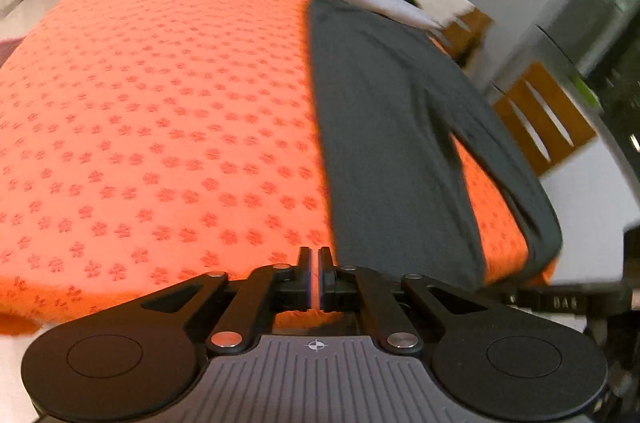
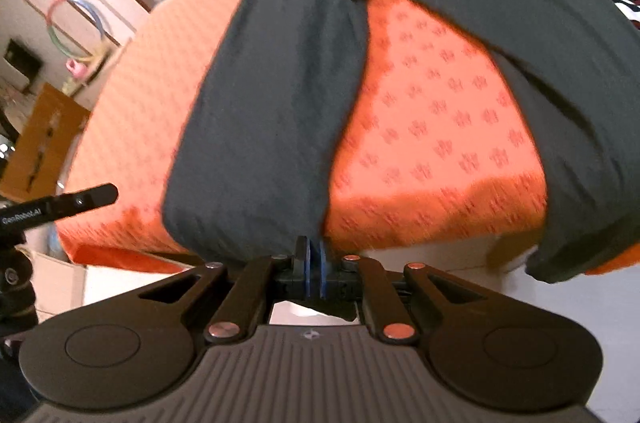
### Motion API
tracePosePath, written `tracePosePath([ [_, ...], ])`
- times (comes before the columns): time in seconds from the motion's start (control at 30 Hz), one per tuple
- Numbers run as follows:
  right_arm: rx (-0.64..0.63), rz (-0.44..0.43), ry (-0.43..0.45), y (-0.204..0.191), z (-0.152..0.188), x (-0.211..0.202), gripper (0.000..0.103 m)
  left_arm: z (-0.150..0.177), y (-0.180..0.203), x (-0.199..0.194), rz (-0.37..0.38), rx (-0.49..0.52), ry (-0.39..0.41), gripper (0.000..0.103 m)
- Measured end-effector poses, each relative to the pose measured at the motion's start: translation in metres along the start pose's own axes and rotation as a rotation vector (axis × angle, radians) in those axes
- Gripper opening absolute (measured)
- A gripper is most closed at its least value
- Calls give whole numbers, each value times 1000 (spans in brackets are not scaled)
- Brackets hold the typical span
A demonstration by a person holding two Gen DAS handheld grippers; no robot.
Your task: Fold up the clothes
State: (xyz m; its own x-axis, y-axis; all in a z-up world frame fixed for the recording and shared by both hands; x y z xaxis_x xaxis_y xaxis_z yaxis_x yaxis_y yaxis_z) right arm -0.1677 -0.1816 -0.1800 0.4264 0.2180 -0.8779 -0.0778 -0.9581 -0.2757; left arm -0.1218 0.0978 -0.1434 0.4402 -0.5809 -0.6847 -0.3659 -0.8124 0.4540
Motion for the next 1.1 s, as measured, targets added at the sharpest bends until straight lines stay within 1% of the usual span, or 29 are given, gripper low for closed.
tracePosePath([
  [0.1, -48, 38, 5, 1, 8, -1, 8, 8, 9, 6, 15, 85, -28, 11],
  [0.23, -73, 41, 38, 3, 14, -8, 8, 21, 13, 13, 24, 139, -66, 13],
  [0.33, -82, 34, 58, 1, 14, -10, 17, 26, 13, 12, 24, 162, -77, 14],
  [0.47, -107, 47, 64, -3, 17, 1, 28, 31, 12, 9, 21, 188, -88, 15],
  [0.53, -118, 53, 69, -4, 19, 9, 29, 33, 11, 8, 20, 202, -93, 19],
  [0.67, -149, 42, 95, -6, 26, 24, 37, 35, 8, -3, 6, 228, -90, 22],
  [0.83, -192, 11, 101, -12, 35, 49, 38, 39, 0, -21, -16, 252, -81, 25],
  [0.87, -200, 3, 103, -14, 37, 52, 37, 41, -2, -24, -18, 254, -80, 26],
  [0.9, -208, -10, 104, -16, 37, 53, 32, 43, -5, -27, -19, 253, -78, 27],
  [0.93, -217, -25, 105, -18, 38, 53, 23, 45, -7, -28, -19, 251, -75, 27],
  [0.97, -224, -42, 96, -20, 38, 51, 2, 48, -9, -29, -19, 248, -72, 27],
  [1.1, -241, -96, 52, -27, 38, 29, 2, 59, -15, -29, -15, 231, -59, 27],
])
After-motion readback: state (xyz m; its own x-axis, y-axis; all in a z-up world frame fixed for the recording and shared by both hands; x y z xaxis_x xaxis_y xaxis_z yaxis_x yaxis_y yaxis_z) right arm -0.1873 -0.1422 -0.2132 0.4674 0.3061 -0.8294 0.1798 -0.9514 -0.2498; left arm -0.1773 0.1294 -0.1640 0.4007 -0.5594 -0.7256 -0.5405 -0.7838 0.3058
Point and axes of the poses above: each gripper's, at about its wrist camera, not at the fingertips, and x roughly the way its jaws point, y to its right, z to its underside, the point moved 4 cm from there along x, roughly the way its jaws point, and after that the axes turned 10 degrees about z, right-handed, at the moved point
